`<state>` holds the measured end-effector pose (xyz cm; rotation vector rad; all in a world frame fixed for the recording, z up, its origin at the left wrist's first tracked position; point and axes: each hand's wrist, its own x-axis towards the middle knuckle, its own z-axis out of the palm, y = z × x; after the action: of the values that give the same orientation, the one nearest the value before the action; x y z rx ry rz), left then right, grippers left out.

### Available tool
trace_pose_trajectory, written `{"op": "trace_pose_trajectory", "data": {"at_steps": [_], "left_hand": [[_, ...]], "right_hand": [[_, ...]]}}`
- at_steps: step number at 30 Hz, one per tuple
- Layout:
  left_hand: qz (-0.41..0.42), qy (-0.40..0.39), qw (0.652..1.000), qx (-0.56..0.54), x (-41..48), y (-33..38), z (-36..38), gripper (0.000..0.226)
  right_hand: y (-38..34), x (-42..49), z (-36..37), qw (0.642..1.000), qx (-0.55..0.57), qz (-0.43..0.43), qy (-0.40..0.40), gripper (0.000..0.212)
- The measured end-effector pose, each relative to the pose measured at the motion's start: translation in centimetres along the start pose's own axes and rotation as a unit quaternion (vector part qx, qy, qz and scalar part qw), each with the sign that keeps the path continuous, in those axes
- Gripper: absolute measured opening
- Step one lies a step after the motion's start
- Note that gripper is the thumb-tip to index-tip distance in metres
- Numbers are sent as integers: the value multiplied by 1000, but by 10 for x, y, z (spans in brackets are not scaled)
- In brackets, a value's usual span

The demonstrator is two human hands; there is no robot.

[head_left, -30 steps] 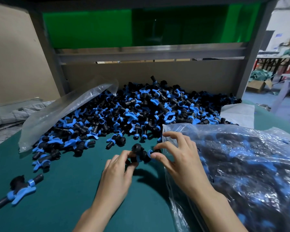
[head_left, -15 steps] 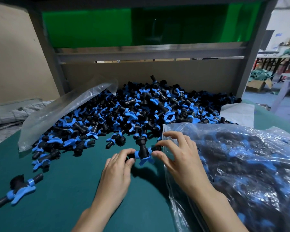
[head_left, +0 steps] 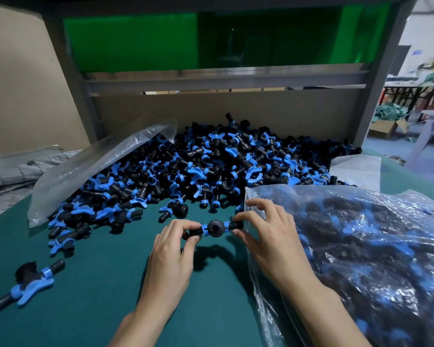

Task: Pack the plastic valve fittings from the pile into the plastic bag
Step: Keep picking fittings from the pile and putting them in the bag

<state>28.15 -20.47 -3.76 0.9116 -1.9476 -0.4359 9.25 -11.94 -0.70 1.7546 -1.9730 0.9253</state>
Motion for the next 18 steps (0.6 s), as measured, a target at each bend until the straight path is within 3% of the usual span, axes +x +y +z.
{"op": "trace_pose_trajectory", "data": {"at_steps": [4,8,10,14,18], "left_hand": [[7,10,1000,9,1,1,-1,26],[-10,11,1000,2,0,-2,-3,22],[-3,1,1000,1,0,0,-3,22],[35,-27,999,-11,-4,9,-2,13],[81,-57,995,-15,-8,26,7,20]], "right_hand": [[-3,1,-2,1000,-7,1,9,25],[-7,1,-4,999,-11,23,26,61],[-8,3,-8,998,15,40,48,69],[-9,11,-20,982,138,60,112,51],[-14,24,-38,960,247,65,111,42]]}}
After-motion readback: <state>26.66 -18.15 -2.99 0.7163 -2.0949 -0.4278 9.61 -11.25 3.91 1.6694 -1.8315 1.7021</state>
